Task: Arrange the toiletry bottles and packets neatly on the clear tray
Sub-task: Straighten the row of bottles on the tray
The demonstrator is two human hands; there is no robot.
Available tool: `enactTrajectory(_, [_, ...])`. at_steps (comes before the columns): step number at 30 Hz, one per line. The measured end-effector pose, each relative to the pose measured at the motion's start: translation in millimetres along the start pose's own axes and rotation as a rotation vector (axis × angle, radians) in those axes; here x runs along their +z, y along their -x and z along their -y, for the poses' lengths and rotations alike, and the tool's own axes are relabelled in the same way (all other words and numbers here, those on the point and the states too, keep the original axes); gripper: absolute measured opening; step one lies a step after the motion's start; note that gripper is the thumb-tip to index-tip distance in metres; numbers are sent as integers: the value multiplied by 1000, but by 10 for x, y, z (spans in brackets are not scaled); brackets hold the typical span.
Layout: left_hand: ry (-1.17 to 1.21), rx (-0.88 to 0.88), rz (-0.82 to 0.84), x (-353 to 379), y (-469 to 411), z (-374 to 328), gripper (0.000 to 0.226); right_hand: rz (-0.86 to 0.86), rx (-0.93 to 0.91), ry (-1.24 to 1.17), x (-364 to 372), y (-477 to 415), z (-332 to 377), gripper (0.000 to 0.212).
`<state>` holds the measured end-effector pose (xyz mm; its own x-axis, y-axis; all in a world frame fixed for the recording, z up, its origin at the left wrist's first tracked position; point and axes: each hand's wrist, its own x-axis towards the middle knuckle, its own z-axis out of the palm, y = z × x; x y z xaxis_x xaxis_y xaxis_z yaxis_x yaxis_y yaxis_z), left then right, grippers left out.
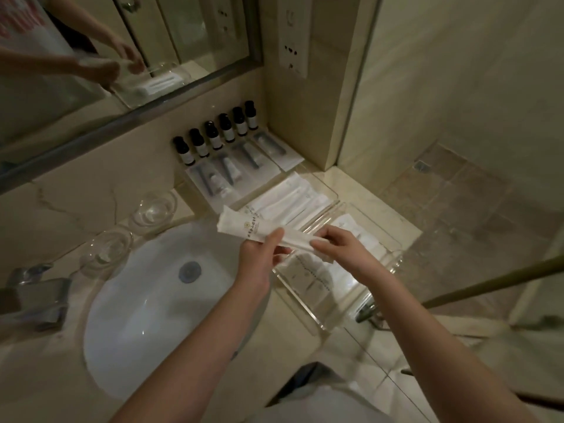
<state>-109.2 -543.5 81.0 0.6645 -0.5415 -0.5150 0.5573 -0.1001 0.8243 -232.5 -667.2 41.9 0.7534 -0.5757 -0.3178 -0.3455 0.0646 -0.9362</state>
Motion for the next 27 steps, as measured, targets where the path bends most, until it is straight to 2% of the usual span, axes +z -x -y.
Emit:
enactTrajectory(3, [-35,21,-79,-89,-112,-37,6,-68,29,-42,-238,88,-81,8])
enactTrajectory(6, [-160,47,-48,-116,-161,-13,7,-192,40,-108,-415,149,-128,11])
enactTrajectory(10, [-204,-40,5,-34,-155,189,9,-409,60,-210,-569,164,-215,23])
enactTrajectory(13, [-615,7,133,8,-145,416,18,-559,94,-171,-711,151,-303,28])
enactTrajectory(16, [-952,39,318,88,-100,680,19,-593,121,-25,-833,137,-365,32])
enactTrajectory(20, [-1256,60,417,232,-53,975,18,-533,163,212,-918,116,-436,36])
enactTrajectory(23, [-1553,198,435,331,-25,1096,26,-499,174,494,-907,103,-507,36])
enactTrajectory(27, [-1825,399,452,382,-27,1107,21,-433,123,916,-794,90,-653,41])
